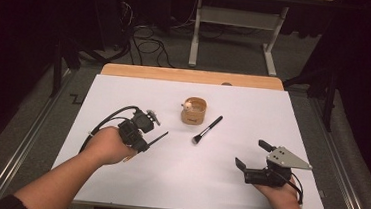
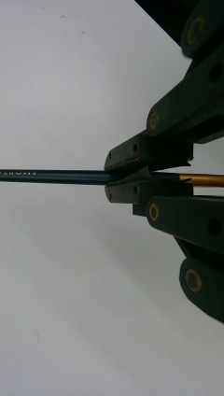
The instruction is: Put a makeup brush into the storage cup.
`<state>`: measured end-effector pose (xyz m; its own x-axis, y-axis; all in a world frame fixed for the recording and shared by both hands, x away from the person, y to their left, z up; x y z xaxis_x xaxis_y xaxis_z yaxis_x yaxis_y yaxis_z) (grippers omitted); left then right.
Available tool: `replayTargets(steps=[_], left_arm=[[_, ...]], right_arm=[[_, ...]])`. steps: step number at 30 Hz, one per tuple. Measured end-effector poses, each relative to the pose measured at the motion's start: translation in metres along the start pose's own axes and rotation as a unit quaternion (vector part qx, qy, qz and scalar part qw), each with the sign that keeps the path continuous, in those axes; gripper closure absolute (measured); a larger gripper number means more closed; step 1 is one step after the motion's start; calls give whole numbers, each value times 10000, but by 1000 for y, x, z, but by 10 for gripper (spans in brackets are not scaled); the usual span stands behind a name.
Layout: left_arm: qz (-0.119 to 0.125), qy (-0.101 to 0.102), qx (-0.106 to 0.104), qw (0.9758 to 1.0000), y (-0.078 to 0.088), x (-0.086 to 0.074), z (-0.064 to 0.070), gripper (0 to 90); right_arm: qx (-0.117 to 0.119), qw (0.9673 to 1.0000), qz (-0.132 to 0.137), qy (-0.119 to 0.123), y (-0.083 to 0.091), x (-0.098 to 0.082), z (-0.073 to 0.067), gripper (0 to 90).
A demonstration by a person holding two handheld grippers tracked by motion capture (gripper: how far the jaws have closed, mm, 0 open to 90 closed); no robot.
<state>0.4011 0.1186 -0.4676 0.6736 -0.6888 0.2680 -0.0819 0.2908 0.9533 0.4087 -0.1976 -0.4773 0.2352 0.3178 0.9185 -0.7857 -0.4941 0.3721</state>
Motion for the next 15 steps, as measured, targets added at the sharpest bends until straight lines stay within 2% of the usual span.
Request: replayTargets(steps=[3, 8, 15], left_arm=[[-34, -84, 1, 10000, -3, 1, 4, 831], [-72, -184, -29, 9998, -6, 2, 11, 831], [-82, -285, -82, 9995, -10, 4, 18, 830]], right_arm=[[179, 9997, -84, 151, 0, -1, -9, 21], [274, 9992, -98, 285, -3, -1, -16, 31], [355, 9989, -27, 315, -7, 4, -28, 36]])
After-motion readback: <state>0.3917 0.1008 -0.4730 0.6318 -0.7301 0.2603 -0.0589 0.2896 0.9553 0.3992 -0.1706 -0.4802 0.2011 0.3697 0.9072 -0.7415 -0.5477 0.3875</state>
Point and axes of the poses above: each handheld gripper's, and its own axes: y roughly backward along the jaws, x roughly out of its top, z roughly to its right, the point moved 9 cm from there along -y, roughly forward along the jaws, and after that the axes turned 7 degrees about -x, right-handed, at the moved point
